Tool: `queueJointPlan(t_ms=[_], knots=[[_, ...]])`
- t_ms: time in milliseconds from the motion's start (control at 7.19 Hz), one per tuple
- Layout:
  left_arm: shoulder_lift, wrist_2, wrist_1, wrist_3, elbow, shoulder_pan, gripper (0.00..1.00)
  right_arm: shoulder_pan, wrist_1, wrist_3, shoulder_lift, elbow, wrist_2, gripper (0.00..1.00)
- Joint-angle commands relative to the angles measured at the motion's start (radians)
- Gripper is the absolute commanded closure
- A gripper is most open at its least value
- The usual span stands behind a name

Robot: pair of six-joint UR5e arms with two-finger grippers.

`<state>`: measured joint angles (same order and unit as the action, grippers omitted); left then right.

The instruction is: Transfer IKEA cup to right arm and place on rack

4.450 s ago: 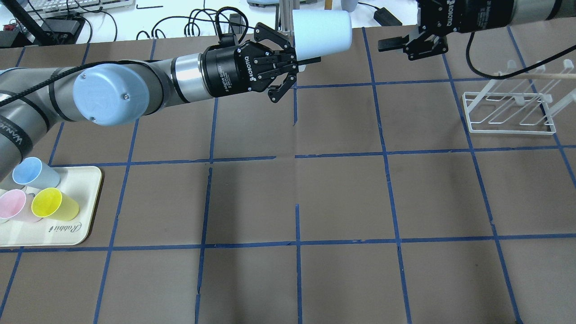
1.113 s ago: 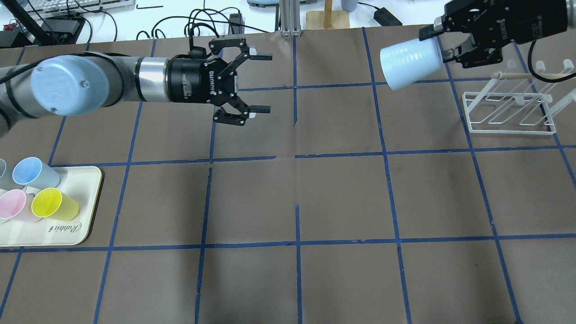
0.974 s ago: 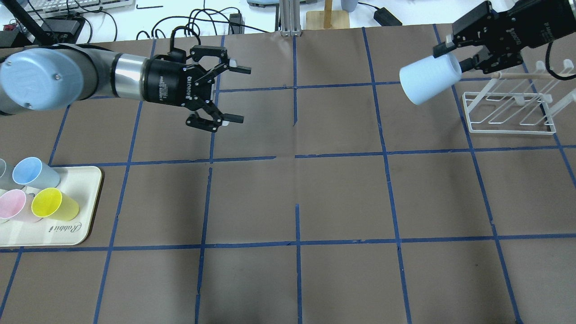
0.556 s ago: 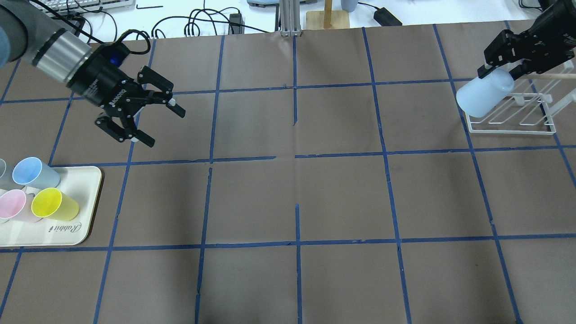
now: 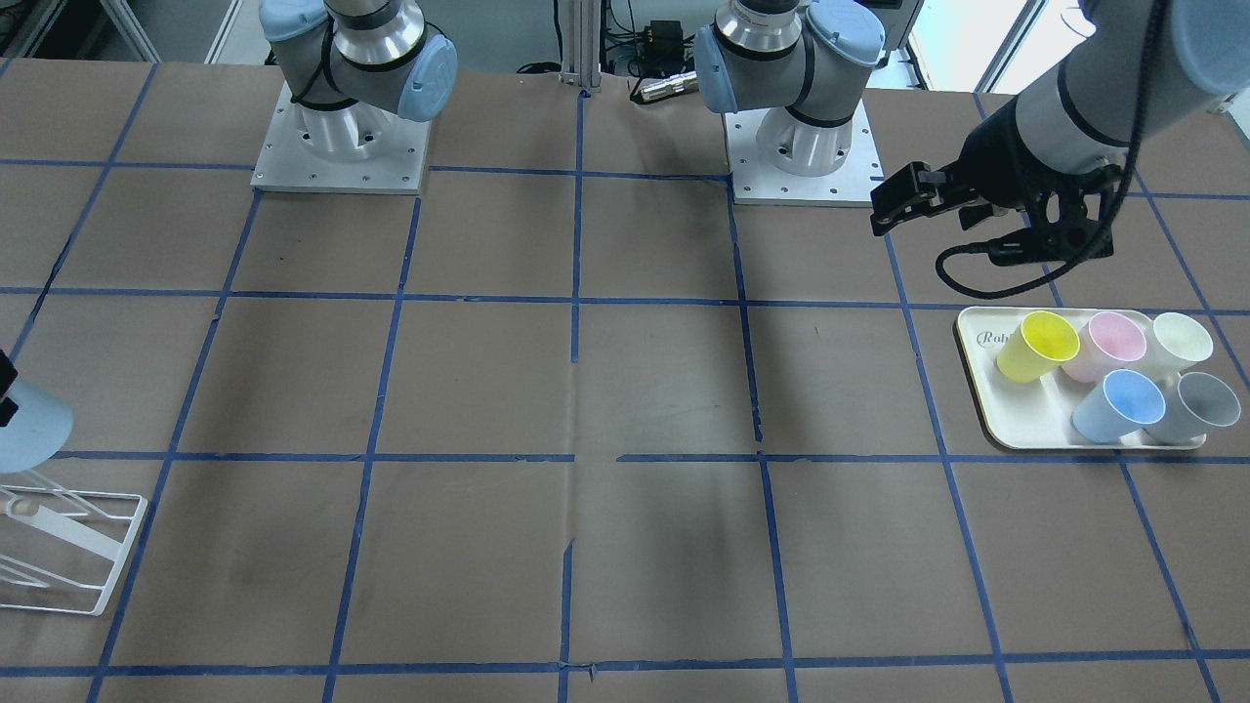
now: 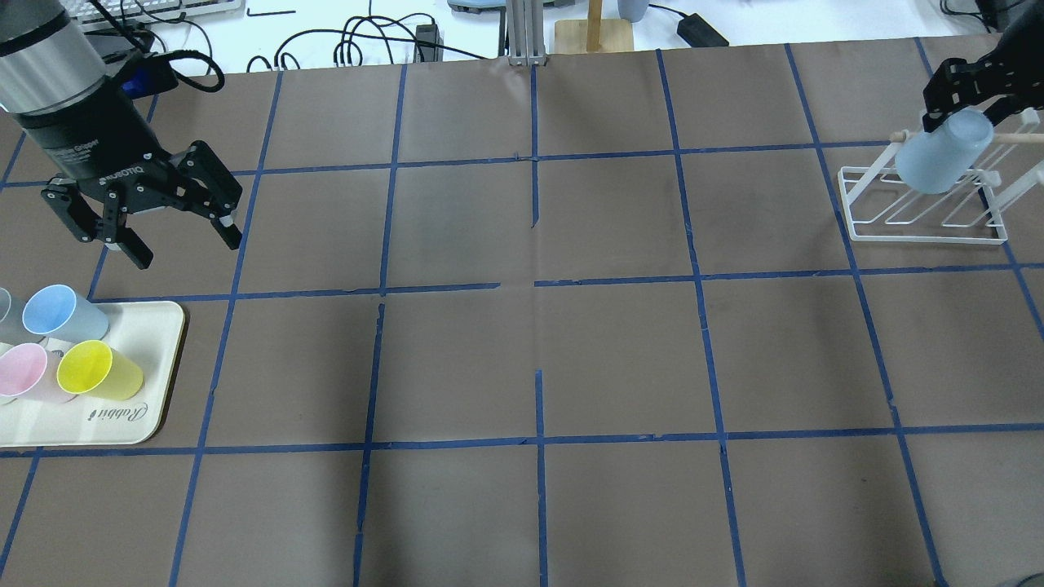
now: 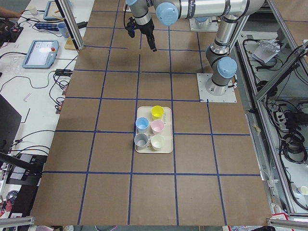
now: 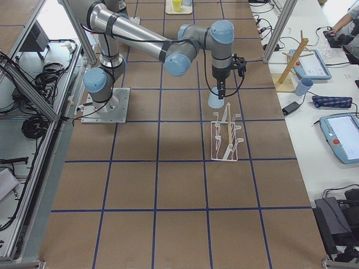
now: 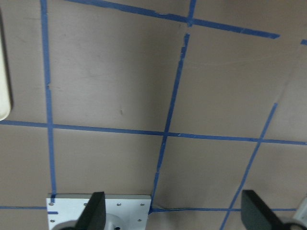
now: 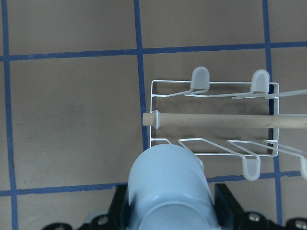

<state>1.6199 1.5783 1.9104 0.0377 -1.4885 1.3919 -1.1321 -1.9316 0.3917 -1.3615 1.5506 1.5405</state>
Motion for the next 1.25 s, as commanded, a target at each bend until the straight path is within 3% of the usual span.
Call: queueJointPlan(t_ms=[0, 278, 695, 974, 1113], knots=[[-0.020, 0.084, -0.053, -0.103, -0.007, 0.134, 0.00, 0.014, -0.021, 0.007, 0.015, 0.011, 0.015, 0.86], [-0.021, 0.078, -0.146, -0.150, -0.056, 0.203, 0.00, 0.061, -0.021, 0.009, 0.064, 0.016, 0.004, 0.84], [-0.009, 0.063, -0.426, -0.105, -0.188, 0.213, 0.00, 0.061, -0.033, 0.009, 0.100, 0.009, 0.003, 0.83], [-0.026, 0.028, -0.435, 0.017, -0.176, 0.170, 0.00, 0.058, -0.066, 0.007, 0.128, 0.011, -0.002, 0.66], [-0.034, 0.023, -0.430, 0.040, -0.174, 0.144, 0.00, 0.058, -0.064, 0.009, 0.134, 0.005, -0.038, 0.52]])
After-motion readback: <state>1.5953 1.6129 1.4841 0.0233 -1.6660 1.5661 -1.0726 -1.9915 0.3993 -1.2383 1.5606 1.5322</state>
